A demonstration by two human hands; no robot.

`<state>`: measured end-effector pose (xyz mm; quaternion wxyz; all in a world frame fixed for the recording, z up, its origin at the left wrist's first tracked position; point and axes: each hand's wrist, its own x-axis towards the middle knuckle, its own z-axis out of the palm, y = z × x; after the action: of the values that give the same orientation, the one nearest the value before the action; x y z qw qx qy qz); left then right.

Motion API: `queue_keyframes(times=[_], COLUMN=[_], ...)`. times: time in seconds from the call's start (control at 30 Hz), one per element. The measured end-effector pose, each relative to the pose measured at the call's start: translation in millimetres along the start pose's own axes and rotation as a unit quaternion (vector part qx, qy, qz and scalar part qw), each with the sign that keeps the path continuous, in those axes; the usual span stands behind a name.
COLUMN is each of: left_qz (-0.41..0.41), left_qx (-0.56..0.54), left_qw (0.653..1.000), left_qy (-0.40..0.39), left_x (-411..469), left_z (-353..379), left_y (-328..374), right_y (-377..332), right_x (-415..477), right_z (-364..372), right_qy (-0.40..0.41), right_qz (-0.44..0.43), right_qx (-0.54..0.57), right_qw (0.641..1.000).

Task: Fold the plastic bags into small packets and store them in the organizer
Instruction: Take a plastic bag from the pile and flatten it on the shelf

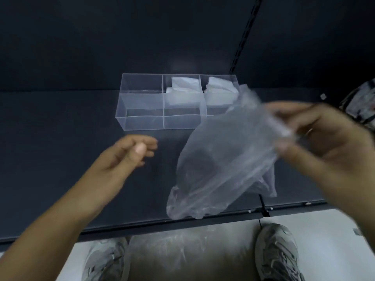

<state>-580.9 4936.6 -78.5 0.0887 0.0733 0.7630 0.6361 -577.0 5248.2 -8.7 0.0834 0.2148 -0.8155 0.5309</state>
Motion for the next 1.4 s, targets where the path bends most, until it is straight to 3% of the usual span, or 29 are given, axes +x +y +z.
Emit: queue_keyframes(times=[0.07,0.17,0.23,0.3,0.37,0.4,0.47,0.5,0.57,0.67,0.73,0.83,0.93,0.97,1.03,1.13,1.2,1.3,1.4], left_qz=[-0.053,-0.197,-0.219,-0.211,-0.195,-0.186,-0.160,-0.143,-0.117,-0.089,-0.101,-0.182,-0.199,-0.192,-0.190,-0.258,-0.308,-0.330,-0.333], left_qx=[-0.094,-0.228,-0.204,-0.155,-0.128,-0.114,-0.072,-0.056,-0.034,-0.017,-0.048,-0.104,-0.081,-0.075,-0.107,-0.184,-0.210,-0.215,-0.212], left_qw=[0.993,0.953,0.947,0.959,0.969,0.974,0.984,0.988,0.992,0.994,0.993,0.978,0.970,0.967,0.964,0.945,0.928,0.916,0.906], left_qy=[0.050,-0.042,-0.114,-0.112,-0.076,-0.055,-0.023,-0.021,-0.039,-0.060,-0.038,-0.002,-0.110,-0.150,-0.155,-0.079,-0.009,0.081,0.151], left_x=[4,5,-1,-8,-11,-11,-11,-12,-12,-10,-9,-5,2,7,24,53,64,68,68], left_z=[8,24,33,41,46,48,53,55,55,49,40,18,-6,-10,-11,0,4,2,-4], left_y=[-2,-4,-7,-11,-15,-16,-14,-13,-10,-5,-5,-12,-15,-14,-13,-12,-19,-33,-47], right_y=[-4,1,5,9,6,6,14,20,34,50,58,62,64,65,66,69,77,93,102], right_x=[-13,-30,-40,-45,-37,-30,-6,9,39,68,75,81,83,83,84,86,83,64,36], right_z=[23,59,77,85,86,82,67,59,46,43,46,48,56,62,77,86,75,43,25], right_qy=[-0.081,-0.209,-0.322,-0.398,-0.365,-0.301,-0.162,-0.130,-0.178,-0.366,-0.411,-0.349,-0.262,-0.259,-0.282,-0.292,-0.252,-0.197,-0.252], right_qz=[-0.003,0.022,0.039,0.040,0.061,0.077,0.051,0.030,0.056,0.153,0.183,0.209,0.213,0.212,0.206,0.211,0.236,0.261,0.222], right_qx=[-0.079,-0.097,-0.062,-0.041,0.017,0.036,-0.013,-0.056,-0.074,-0.033,0.003,0.089,0.111,0.096,0.056,0.025,0.024,0.112,0.124], right_qw=[0.994,0.973,0.944,0.916,0.929,0.950,0.985,0.990,0.980,0.917,0.893,0.909,0.934,0.937,0.935,0.933,0.938,0.939,0.934])
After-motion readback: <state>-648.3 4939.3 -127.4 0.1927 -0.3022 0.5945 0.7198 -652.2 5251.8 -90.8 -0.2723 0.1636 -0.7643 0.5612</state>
